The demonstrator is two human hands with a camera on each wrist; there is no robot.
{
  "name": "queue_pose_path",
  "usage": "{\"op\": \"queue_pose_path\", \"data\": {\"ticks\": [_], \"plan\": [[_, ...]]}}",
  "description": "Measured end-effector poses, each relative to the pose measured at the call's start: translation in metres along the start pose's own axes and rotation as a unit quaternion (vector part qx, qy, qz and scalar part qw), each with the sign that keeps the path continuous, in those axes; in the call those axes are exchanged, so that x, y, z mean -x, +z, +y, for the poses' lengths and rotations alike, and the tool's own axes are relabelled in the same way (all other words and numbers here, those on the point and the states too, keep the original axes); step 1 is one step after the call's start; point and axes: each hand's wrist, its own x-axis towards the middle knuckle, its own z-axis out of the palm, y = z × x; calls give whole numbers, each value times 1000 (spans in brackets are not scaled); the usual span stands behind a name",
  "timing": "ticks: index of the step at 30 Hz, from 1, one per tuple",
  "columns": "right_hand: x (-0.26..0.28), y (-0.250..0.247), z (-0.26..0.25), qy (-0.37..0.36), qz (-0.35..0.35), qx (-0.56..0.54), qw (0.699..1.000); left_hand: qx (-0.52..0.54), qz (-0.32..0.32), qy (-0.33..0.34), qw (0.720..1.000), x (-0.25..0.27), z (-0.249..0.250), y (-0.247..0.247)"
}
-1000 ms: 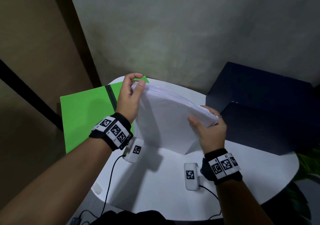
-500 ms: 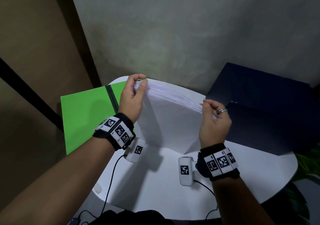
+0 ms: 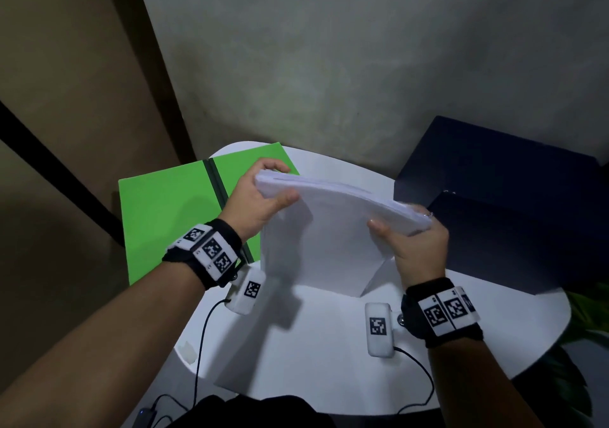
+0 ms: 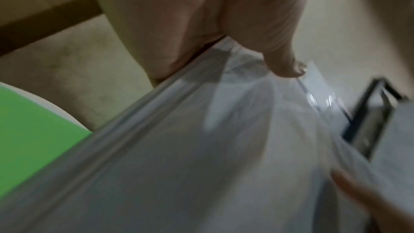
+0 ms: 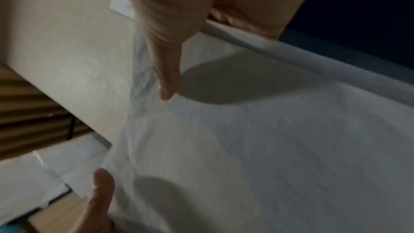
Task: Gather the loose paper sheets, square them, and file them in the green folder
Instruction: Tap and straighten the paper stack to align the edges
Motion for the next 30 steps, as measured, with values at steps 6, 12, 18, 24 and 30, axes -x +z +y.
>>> {"op": "queue_pose_path", "data": {"ticks": [6, 12, 18, 24, 30], "plan": [[4, 3, -5, -18, 20, -9, 1000, -10, 41, 3, 999, 4, -5, 10], [1, 18, -17, -44, 107, -11, 993, -48, 176, 94, 979, -6, 11, 29], [2, 22, -18, -48, 113, -16, 992, -68, 164, 103, 979, -6, 11, 29], [1, 21, -17, -49, 128, 0, 991, -58, 169, 105, 978, -9, 12, 28], [0, 22, -15, -42, 137, -21, 989, -63, 184, 99, 976, -14, 11, 31]]}}
